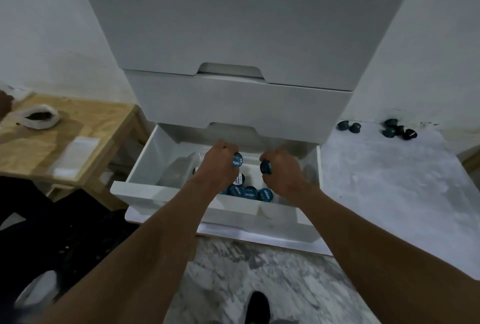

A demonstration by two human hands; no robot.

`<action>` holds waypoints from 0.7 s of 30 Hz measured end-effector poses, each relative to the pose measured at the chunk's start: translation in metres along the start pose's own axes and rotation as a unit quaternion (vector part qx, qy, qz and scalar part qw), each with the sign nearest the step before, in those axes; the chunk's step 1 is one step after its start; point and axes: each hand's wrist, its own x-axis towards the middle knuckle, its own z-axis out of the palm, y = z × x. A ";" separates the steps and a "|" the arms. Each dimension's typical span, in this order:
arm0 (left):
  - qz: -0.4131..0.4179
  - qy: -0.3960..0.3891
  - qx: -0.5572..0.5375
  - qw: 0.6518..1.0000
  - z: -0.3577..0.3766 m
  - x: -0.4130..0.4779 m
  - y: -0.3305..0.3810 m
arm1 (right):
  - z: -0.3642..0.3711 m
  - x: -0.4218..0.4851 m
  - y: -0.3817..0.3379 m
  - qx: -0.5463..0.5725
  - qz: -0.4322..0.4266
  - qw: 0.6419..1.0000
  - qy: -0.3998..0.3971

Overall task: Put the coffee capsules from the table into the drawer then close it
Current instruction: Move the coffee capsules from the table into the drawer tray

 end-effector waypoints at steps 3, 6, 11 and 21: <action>0.013 -0.033 -0.006 0.999 0.014 0.014 -0.006 | 0.009 0.009 0.005 -0.002 0.009 1.000 -0.014; 0.032 -0.050 -0.002 0.998 0.027 0.026 -0.011 | 0.017 0.014 0.007 -0.006 0.017 1.000 -0.022; 0.056 -0.075 -0.012 0.996 0.041 0.041 -0.018 | 0.025 0.023 0.006 -0.012 0.048 0.998 -0.024; 0.097 -0.126 -0.017 0.987 0.060 0.059 -0.021 | 0.032 0.034 0.015 -0.057 0.038 0.996 -0.064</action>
